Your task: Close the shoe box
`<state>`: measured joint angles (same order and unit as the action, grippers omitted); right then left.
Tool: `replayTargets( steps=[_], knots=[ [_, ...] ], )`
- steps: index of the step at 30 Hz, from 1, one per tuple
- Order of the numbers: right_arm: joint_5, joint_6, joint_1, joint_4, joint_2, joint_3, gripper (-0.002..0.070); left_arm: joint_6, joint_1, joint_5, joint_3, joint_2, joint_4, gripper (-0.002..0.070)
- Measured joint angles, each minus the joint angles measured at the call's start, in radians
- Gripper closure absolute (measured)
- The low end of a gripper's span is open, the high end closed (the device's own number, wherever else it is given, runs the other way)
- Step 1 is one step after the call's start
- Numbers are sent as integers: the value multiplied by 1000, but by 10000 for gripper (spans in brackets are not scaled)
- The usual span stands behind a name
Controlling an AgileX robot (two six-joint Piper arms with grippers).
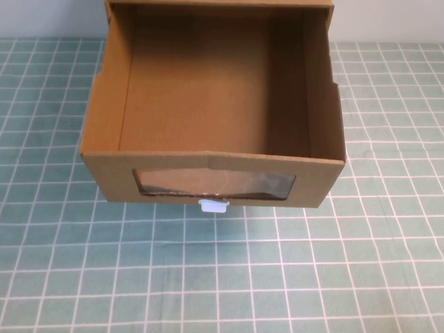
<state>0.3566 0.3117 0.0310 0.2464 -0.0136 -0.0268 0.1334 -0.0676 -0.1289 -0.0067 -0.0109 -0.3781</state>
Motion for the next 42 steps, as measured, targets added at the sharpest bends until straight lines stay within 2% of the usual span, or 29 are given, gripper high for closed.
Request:
replayTargets(
  steps=[5,10,19,22,26,30,35,39,42],
  knots=[
    [0,0,0,0,0,0,689,-61,0,-239,-240,129,4,680],
    [0,0,0,0,0,0,689,-190,0,-458,-528,462,6,680],
    [0,0,0,0,0,0,689,-476,0,-652,-1129,1041,-7,680],
    [0,0,0,0,0,0,689,-570,2,-713,-1337,1219,-55,680],
    [0,0,0,0,0,0,689,-676,2,-822,-1617,1454,-185,680],
    [0,0,0,0,0,0,689,-711,-28,-910,-1870,1684,-243,680],
    [0,0,0,0,0,0,689,-712,-115,-962,-2116,1887,-241,680],
    [0,0,0,0,0,0,689,-690,-160,-976,-2232,1996,-208,680],
    [0,0,0,0,0,0,689,-686,-164,-976,-2255,2029,-192,680]
  ],
)
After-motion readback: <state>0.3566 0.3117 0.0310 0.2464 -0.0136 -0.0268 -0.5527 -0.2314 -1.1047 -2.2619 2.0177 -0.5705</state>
